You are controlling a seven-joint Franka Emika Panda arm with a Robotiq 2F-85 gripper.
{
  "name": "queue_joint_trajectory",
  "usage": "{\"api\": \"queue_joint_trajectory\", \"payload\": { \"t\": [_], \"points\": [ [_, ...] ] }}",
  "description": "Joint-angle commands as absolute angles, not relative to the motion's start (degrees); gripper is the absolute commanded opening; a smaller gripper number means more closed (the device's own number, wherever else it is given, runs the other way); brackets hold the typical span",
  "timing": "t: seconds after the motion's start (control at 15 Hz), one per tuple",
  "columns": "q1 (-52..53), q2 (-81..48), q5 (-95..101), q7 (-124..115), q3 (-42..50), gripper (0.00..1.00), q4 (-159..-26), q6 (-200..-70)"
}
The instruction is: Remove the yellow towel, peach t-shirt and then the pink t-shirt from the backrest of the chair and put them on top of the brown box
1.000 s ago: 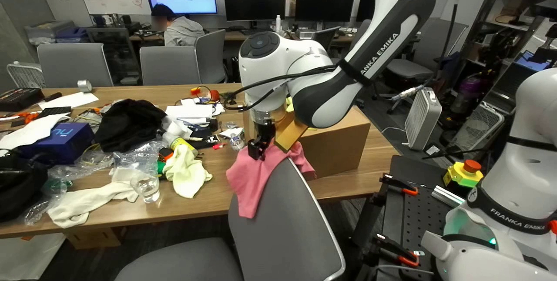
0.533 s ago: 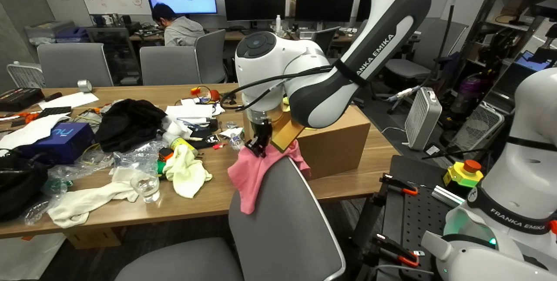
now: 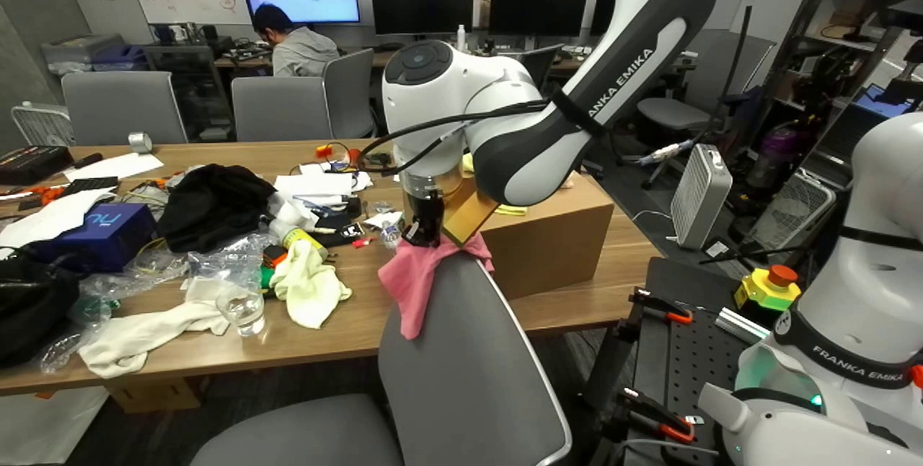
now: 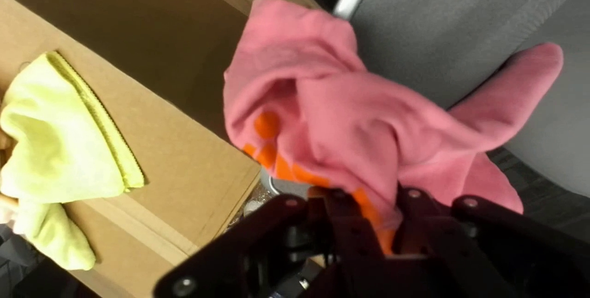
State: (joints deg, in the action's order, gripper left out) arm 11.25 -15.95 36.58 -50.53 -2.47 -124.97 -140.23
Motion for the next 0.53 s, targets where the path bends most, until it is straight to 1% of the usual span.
{"api": "queue_joint_trajectory", "payload": {
  "t": [0.0,0.27,0.47],
  "points": [
    [11.93,-12.39,33.43,-48.01,-2.99,0.03,-124.18,-138.46],
    [11.61,-7.00,26.78,-42.67,-4.61,0.04,-122.64,-136.86],
    [11.30,-4.06,23.30,-40.14,-5.49,0.04,-119.51,-132.62]
  ]
}}
